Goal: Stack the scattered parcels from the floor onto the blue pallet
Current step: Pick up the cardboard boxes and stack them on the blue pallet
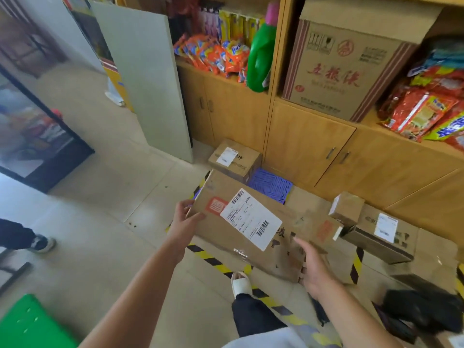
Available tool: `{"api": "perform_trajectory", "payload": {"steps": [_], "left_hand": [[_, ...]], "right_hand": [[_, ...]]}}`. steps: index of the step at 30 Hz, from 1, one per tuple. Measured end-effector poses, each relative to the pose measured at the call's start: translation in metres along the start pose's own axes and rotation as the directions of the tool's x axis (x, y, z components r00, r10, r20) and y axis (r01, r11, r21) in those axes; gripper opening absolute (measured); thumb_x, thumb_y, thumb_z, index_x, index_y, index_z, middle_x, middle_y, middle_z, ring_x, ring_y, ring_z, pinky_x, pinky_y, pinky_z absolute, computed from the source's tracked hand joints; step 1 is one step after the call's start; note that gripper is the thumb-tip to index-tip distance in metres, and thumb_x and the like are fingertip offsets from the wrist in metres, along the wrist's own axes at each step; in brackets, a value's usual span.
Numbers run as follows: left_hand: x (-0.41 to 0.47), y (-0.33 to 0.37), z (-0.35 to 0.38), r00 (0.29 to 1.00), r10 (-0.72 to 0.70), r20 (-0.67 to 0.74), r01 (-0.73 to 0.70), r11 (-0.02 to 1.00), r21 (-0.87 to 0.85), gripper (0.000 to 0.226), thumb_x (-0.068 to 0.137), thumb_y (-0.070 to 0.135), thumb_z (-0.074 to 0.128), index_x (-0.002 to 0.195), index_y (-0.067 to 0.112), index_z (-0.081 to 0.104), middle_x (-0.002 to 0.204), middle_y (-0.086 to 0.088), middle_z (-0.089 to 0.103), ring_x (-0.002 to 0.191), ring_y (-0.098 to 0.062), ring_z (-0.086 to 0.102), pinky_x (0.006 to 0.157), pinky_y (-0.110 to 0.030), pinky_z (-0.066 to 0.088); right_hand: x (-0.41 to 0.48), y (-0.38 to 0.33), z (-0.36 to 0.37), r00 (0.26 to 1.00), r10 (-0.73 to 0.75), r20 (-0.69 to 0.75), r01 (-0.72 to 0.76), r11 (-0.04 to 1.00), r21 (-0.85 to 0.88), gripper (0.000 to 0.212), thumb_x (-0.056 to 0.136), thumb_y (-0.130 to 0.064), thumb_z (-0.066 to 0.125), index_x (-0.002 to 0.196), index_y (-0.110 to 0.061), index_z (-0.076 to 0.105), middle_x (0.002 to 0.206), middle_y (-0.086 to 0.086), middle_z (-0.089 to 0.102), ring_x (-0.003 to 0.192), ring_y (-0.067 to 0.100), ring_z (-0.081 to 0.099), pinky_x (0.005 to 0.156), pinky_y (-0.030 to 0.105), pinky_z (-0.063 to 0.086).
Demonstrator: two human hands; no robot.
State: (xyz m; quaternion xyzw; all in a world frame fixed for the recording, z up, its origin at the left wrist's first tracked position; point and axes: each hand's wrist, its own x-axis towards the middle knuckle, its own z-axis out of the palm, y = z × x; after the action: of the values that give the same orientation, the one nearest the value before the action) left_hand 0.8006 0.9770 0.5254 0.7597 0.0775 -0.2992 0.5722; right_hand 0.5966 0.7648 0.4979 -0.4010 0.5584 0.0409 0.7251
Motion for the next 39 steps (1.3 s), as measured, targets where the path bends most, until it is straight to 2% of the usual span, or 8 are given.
{"api": "perform_trajectory", "payload": {"steps": [9,13,19,22,25,29,33,39], "left_hand": [[0.116,0.080,0.007,0.989,0.005,0.150,-0.033,0.981,0.190,0.038,0.093,0.009,0.056,0.127,0.023,0.047,0.117,0.007,0.061,0.077,-0.011,0.057,0.047,-0.025,0.034],[0.184,0.107,0.018,0.955,-0.057,0.292,-0.022,0.965,0.260,0.032,0.084,0.013,0.063,0.107,0.033,0.057,0.113,-0.003,0.068,0.079,-0.017,0.063,0.056,-0.025,0.045],[0.300,0.089,0.058,0.861,-0.186,0.473,-0.035,0.906,0.422,0.028,0.091,-0.004,0.055,0.104,0.021,0.056,0.106,-0.012,0.061,0.075,-0.018,0.057,0.067,-0.030,0.045],[0.344,0.075,0.086,0.808,-0.265,0.527,-0.056,0.855,0.515,0.039,0.071,0.024,0.067,0.109,0.029,0.062,0.113,-0.013,0.068,0.085,-0.022,0.061,0.078,-0.035,0.047],[0.376,0.068,0.113,0.744,-0.288,0.603,-0.202,0.763,0.614,0.052,0.071,0.033,0.065,0.123,0.028,0.058,0.106,0.002,0.067,0.090,-0.014,0.063,0.074,-0.027,0.048],[0.420,0.045,0.145,0.681,-0.303,0.666,-0.335,0.681,0.652,0.071,0.071,0.034,0.065,0.141,0.034,0.049,0.122,0.002,0.064,0.099,-0.016,0.068,0.085,-0.034,0.056],[0.455,0.028,0.180,0.660,-0.215,0.720,-0.452,0.652,0.609,0.070,0.070,0.036,0.066,0.138,0.037,0.050,0.136,0.002,0.053,0.116,-0.022,0.058,0.087,-0.033,0.054],[0.504,-0.008,0.237,0.586,-0.048,0.809,-0.661,0.548,0.512,0.082,0.056,0.059,0.055,0.135,0.038,0.052,0.139,0.006,0.049,0.118,-0.019,0.055,0.099,-0.041,0.051]], "right_hand": [[0.068,-0.062,0.064,0.995,0.095,-0.041,-0.089,0.987,0.132,0.020,0.097,-0.035,0.059,0.098,-0.018,0.069,0.094,0.006,0.070,0.087,0.024,0.065,0.077,0.037,0.052],[0.091,-0.083,0.092,0.980,0.097,-0.171,-0.054,0.970,0.239,0.018,0.099,-0.033,0.055,0.099,-0.018,0.065,0.092,0.006,0.065,0.083,0.024,0.061,0.066,0.034,0.047],[0.156,-0.049,0.140,0.877,0.292,-0.382,-0.117,0.900,0.419,0.049,0.094,-0.057,0.050,0.129,-0.023,0.058,0.129,0.000,0.057,0.119,0.024,0.052,0.108,0.047,0.040],[0.193,-0.018,0.155,0.817,0.378,-0.435,-0.088,0.828,0.554,0.067,0.090,-0.063,0.052,0.144,-0.025,0.047,0.144,0.005,0.050,0.128,0.029,0.049,0.110,0.049,0.039],[0.233,0.010,0.168,0.815,0.461,-0.351,-0.137,0.742,0.657,0.097,0.060,-0.079,0.069,0.141,-0.029,0.049,0.135,0.008,0.058,0.118,0.031,0.058,0.101,0.051,0.047],[0.256,-0.006,0.193,0.788,0.545,-0.286,-0.196,0.662,0.723,0.057,0.087,-0.070,0.052,0.119,-0.023,0.049,0.110,0.011,0.061,0.101,0.032,0.058,0.103,0.054,0.043],[0.316,0.009,0.190,0.812,0.577,-0.089,-0.211,0.432,0.877,0.075,0.077,-0.078,0.052,0.116,-0.014,0.054,0.115,0.020,0.058,0.105,0.044,0.056,0.087,0.072,0.041],[0.453,0.025,0.173,0.882,0.470,-0.041,-0.159,0.378,0.912,0.078,0.075,-0.080,0.047,0.112,-0.012,0.060,0.123,0.021,0.057,0.108,0.047,0.055,0.094,0.078,0.033]]}}
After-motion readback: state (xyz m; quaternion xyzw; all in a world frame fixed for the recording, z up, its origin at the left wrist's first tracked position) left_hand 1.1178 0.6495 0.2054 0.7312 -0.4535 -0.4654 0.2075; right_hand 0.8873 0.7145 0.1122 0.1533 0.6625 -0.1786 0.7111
